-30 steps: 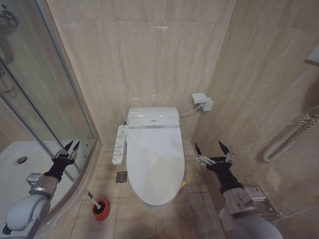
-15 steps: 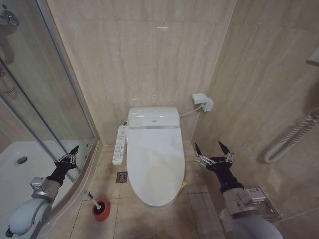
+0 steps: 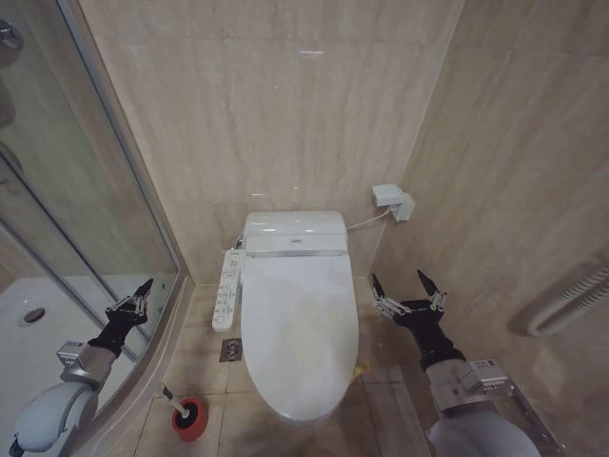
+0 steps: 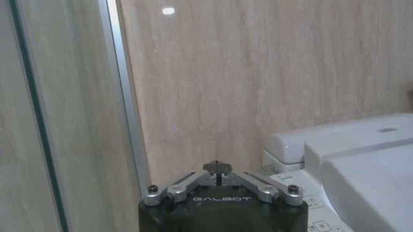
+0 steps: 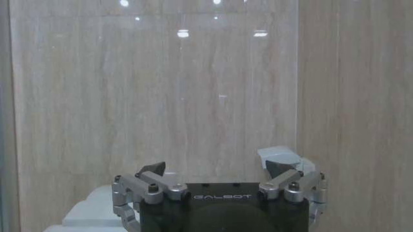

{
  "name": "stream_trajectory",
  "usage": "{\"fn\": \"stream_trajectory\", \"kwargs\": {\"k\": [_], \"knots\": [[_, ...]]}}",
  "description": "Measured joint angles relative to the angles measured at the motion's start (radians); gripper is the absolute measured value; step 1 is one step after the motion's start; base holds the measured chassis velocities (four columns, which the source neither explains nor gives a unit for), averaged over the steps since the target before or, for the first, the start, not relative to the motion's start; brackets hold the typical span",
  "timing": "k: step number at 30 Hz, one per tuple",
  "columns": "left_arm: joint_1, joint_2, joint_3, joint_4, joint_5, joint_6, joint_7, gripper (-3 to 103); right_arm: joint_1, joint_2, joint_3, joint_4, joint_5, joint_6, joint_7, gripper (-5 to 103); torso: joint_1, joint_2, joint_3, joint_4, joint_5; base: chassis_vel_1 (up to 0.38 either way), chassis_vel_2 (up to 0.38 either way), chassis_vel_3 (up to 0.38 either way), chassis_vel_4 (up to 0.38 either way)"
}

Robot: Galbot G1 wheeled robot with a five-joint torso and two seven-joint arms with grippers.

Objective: Open the toilet lid, clean the toilet bowl with a toilet brush, close the toilet lid, and flush.

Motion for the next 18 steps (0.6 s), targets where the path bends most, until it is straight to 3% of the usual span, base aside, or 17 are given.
{"fn": "stream_trajectory", "kwargs": {"k": [18], "knots": [[-0.009,0.011,-0.002,0.044,0.014,-0.037,0.045,0,0.0,0.0,0.0,0.0,0.0,0.0,0.0,100,0.0,0.0,0.0,-0.0004,0.0002,-0.088,0.075,0.088,-0.083]]}}
